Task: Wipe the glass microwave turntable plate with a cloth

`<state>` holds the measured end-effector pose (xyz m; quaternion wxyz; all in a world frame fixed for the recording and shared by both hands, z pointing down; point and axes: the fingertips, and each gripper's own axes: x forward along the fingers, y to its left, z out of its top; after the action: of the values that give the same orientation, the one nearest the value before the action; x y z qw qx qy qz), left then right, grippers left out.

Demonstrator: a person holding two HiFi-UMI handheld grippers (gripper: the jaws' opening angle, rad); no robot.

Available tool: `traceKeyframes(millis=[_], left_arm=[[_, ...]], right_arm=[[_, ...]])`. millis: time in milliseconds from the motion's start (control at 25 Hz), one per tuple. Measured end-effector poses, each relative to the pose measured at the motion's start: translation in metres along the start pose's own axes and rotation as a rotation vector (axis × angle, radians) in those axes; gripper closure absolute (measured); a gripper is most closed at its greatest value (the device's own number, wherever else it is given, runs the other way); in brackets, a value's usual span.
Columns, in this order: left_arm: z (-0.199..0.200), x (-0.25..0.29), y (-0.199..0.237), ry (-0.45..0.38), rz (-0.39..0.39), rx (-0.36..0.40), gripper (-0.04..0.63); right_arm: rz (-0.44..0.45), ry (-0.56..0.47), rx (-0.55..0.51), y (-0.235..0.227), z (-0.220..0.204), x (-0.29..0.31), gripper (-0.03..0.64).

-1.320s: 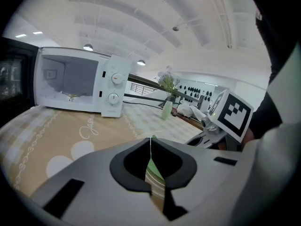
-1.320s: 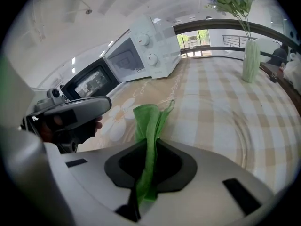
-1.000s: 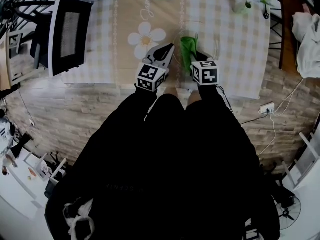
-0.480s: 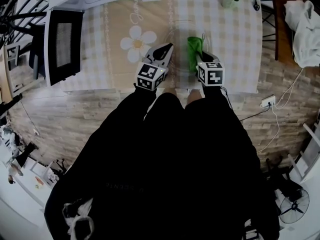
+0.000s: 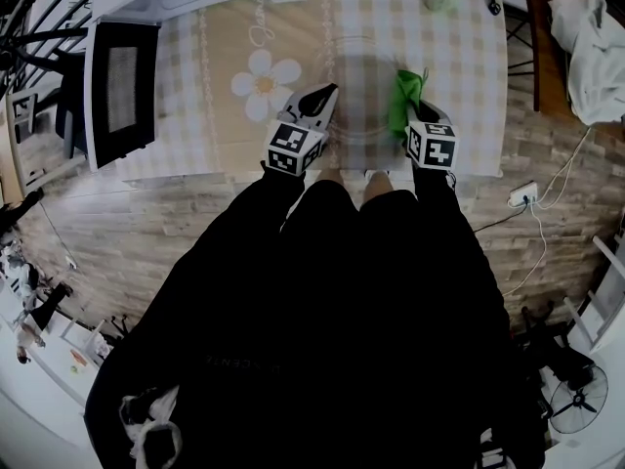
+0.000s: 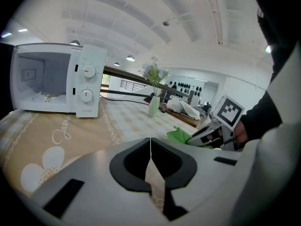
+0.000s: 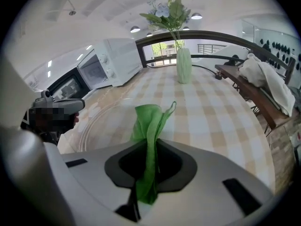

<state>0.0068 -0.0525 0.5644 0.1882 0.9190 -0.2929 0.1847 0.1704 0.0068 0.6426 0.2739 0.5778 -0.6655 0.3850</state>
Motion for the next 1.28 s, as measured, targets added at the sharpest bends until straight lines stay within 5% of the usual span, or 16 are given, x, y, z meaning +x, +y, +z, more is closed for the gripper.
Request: traceKeyframes(millis=[240,520,880,1280], left_arm=[[-0.006,-0.009,0.002,0.001,0.010,-0.005,0.572],[-0.011,-0.025,0.014,-0.010,0.049,-0.019,0.572],[-0.020,-0.050,0.028,-0.029,0.105,-0.052,0.572],[-0.037,-0.080,0.042,-0.040,0.177,-0.096,0.572]], right_arm=[[-0.047,0.009,0.035,-0.020,-0.007,-0.010,0.563],[0.027,-0.032,0.056,0.001,0.005,-0.030,0.564],[0.225,-0.075,0.074,0.089,0.038,-0.043,0.565],[0.398,0.006,0.052,0.189,0.023,-0.015,0.565]])
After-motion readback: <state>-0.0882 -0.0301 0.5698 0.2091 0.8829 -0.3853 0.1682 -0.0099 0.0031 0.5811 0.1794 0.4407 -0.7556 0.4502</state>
